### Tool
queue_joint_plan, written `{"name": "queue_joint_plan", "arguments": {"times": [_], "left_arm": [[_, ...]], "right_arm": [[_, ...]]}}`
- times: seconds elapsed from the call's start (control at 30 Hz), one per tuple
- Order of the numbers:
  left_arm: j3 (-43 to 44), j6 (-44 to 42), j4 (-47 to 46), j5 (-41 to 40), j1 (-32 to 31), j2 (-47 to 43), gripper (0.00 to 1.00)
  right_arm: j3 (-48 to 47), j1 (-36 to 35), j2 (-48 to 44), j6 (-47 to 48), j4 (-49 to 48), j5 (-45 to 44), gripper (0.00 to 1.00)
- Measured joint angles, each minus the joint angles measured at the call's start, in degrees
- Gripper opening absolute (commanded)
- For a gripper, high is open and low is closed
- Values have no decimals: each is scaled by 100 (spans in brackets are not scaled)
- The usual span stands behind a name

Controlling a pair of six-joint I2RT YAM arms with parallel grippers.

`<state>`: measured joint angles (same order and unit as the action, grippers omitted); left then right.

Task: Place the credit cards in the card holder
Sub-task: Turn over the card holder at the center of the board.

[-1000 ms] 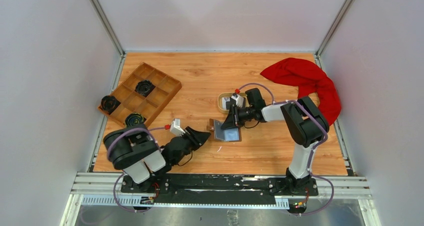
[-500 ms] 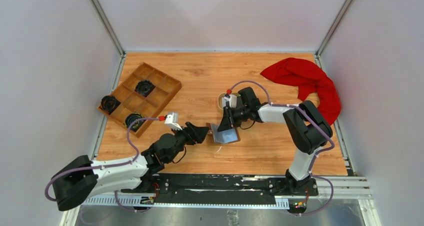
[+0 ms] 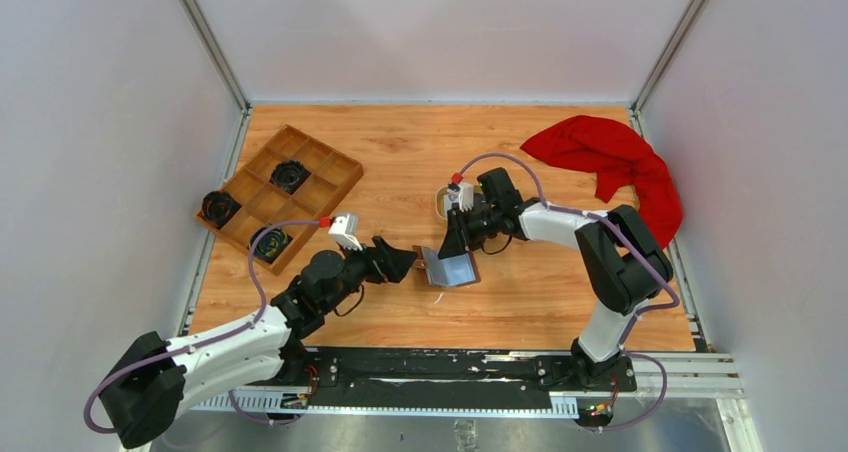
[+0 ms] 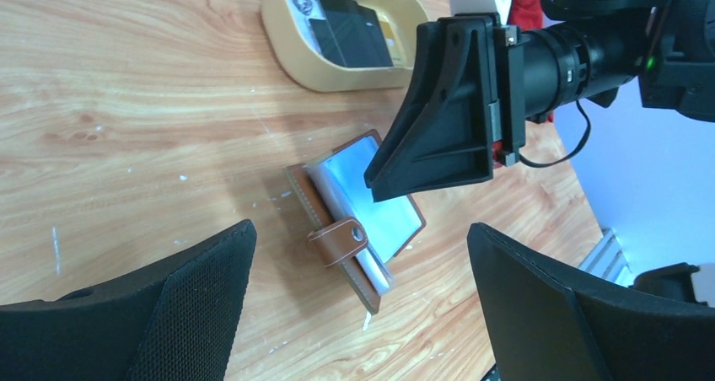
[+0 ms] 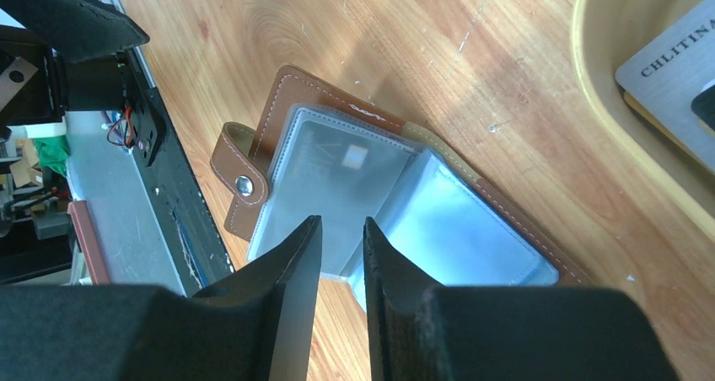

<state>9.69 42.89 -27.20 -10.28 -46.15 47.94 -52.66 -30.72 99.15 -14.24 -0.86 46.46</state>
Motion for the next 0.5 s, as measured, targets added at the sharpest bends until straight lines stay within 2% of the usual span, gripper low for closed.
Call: {"name": "queue_joint_plan", "arguments": {"times": [0.23, 0.37, 0.5], "left_arm": [[208, -26, 37, 942, 590, -31, 100], [341, -31, 72, 1440, 887, -52, 100], [826, -24, 120, 1987, 968, 85, 96]], "right_arm": [[-164, 0, -461, 885, 507, -57, 30], [-619, 22, -560, 1738, 1095, -13, 28], [-1182, 125, -468, 2608, 1893, 262, 29]]}}
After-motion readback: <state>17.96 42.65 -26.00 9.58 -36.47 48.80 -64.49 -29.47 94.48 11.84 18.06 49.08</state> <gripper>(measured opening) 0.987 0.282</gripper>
